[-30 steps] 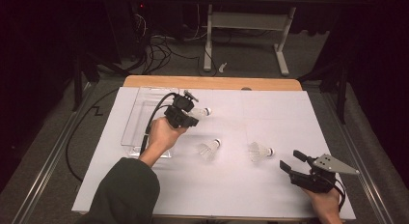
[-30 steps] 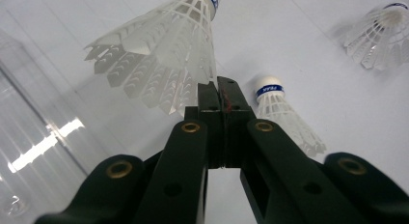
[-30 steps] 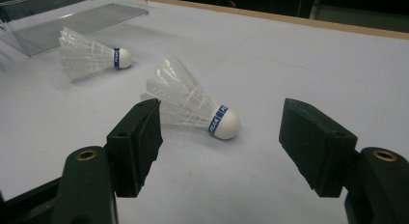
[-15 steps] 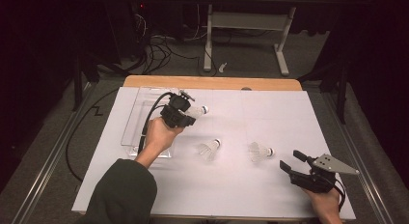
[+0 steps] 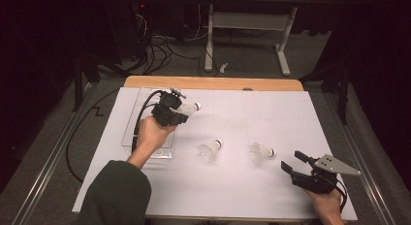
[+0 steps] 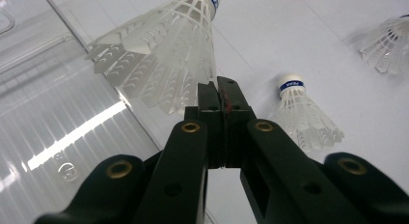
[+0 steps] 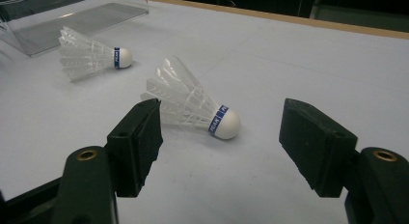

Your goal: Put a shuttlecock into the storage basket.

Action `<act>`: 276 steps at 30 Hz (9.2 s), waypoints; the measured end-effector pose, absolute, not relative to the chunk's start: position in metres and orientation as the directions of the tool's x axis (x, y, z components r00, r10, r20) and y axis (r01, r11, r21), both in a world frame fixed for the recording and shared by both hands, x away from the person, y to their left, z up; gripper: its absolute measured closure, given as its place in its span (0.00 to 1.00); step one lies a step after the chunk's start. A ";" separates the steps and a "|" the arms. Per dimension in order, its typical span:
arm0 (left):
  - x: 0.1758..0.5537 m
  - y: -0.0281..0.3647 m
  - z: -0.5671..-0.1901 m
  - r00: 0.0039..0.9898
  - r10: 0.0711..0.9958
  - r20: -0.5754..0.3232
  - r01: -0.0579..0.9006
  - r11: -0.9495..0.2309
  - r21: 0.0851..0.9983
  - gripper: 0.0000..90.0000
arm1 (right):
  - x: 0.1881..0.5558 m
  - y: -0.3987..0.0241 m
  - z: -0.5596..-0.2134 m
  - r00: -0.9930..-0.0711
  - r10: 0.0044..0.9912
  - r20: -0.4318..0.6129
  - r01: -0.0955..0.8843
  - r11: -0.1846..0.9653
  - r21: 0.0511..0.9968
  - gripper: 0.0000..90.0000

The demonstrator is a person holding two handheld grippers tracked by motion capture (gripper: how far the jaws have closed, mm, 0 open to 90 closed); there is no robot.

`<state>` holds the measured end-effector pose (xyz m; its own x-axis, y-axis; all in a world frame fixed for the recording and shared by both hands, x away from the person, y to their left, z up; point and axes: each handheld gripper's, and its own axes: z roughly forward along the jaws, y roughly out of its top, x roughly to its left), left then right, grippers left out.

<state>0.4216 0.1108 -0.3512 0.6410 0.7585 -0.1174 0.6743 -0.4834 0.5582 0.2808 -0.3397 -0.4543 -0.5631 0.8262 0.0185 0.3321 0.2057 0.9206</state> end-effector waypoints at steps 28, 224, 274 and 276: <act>0.427 0.152 -0.346 0.545 0.829 -0.122 0.713 -0.383 0.587 1.00 | 0.281 -0.339 -0.455 -0.560 0.828 0.011 0.334 0.213 0.918 0.35; 0.333 0.197 -0.385 0.473 0.875 -0.104 0.536 -0.192 0.822 0.42 | 0.279 -0.342 -0.453 -0.559 0.829 0.024 0.319 0.188 0.929 0.35; 0.283 0.225 -0.411 0.456 0.876 -0.160 0.472 -0.085 0.878 0.40 | 0.280 -0.342 -0.453 -0.549 0.835 0.036 0.326 0.175 0.929 0.34; 0.282 0.224 -0.412 0.460 0.873 -0.161 0.471 -0.086 0.878 0.40 | 0.280 -0.342 -0.453 -0.549 0.835 0.036 0.326 0.174 0.929 0.34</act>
